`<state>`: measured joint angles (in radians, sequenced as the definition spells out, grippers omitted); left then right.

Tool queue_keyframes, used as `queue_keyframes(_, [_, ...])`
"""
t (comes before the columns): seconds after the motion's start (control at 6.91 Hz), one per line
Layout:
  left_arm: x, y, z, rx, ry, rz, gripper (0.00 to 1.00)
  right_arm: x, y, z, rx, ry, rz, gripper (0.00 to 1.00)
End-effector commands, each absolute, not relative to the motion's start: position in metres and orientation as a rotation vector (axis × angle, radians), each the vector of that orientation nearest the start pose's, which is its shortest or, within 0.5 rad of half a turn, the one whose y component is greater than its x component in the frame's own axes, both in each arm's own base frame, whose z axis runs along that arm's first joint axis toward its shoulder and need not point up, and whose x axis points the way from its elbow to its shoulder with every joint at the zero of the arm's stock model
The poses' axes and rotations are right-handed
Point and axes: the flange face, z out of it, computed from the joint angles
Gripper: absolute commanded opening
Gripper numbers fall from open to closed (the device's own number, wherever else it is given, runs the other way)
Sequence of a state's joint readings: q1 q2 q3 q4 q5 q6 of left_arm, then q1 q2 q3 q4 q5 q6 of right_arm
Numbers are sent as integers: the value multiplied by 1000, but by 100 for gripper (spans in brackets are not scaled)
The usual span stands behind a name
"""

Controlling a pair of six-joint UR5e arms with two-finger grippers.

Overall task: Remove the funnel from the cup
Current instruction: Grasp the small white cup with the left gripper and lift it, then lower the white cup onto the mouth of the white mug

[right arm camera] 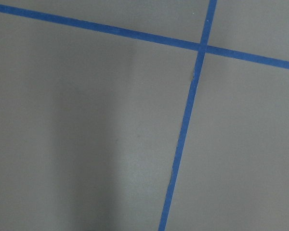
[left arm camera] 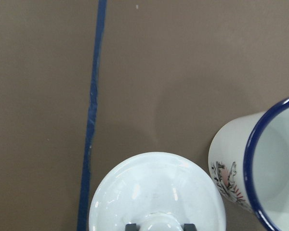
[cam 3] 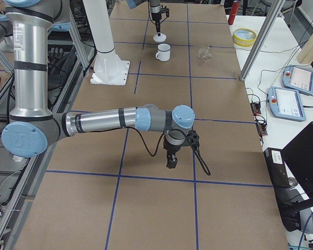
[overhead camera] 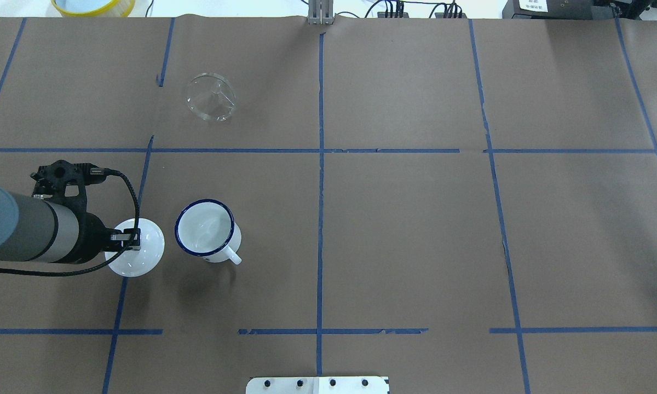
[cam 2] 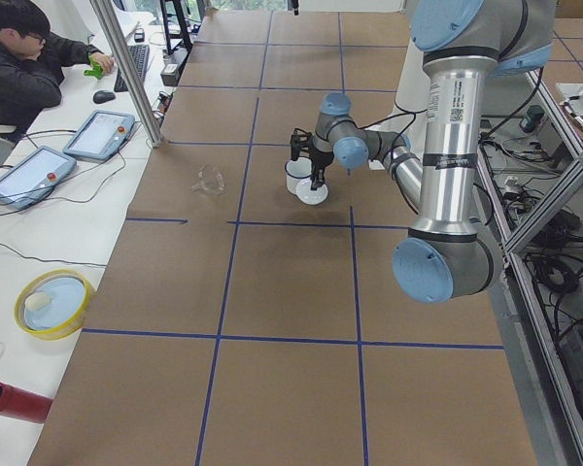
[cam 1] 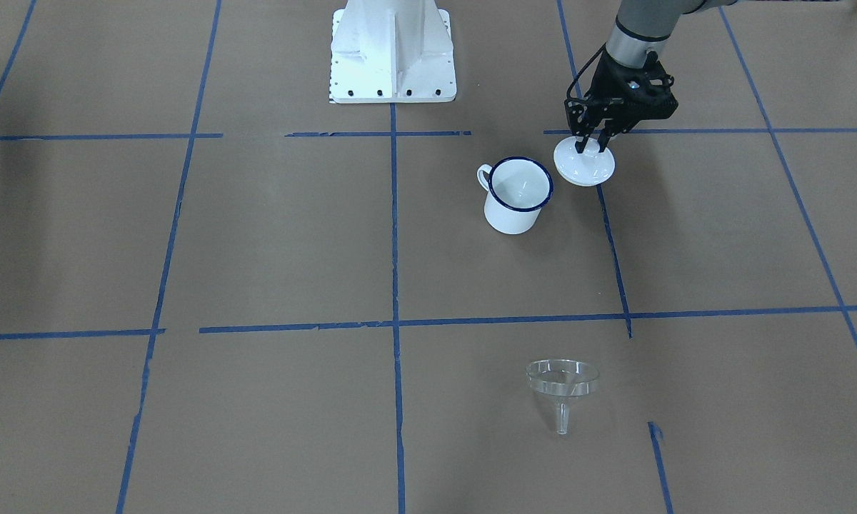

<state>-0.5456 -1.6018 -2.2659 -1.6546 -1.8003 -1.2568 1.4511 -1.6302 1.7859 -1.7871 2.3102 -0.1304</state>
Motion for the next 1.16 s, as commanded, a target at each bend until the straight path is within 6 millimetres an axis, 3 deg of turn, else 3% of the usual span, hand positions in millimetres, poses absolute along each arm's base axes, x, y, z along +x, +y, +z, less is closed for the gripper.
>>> queue_keyframes(0.0, [300, -332, 276, 106, 845, -127, 0, 11, -462, 605, -53, -741, -216, 100])
queue_keyframes(0.14, [326, -349, 244, 93, 830, -131, 0, 11, -462, 606, -55, -741, -216, 100])
queue_keyframes(0.29, [362, -372, 227, 79, 812, -133, 0, 11, -462, 606, -55, -741, -216, 100])
queue_keyframes(0.43, [382, -384, 226, 67, 801, -131, 0, 11, -462, 605, -53, -741, -216, 100])
queue_keyframes(1.01, [408, -397, 235, 58, 793, -132, 0, 11, -462, 605, -53, -741, -216, 100])
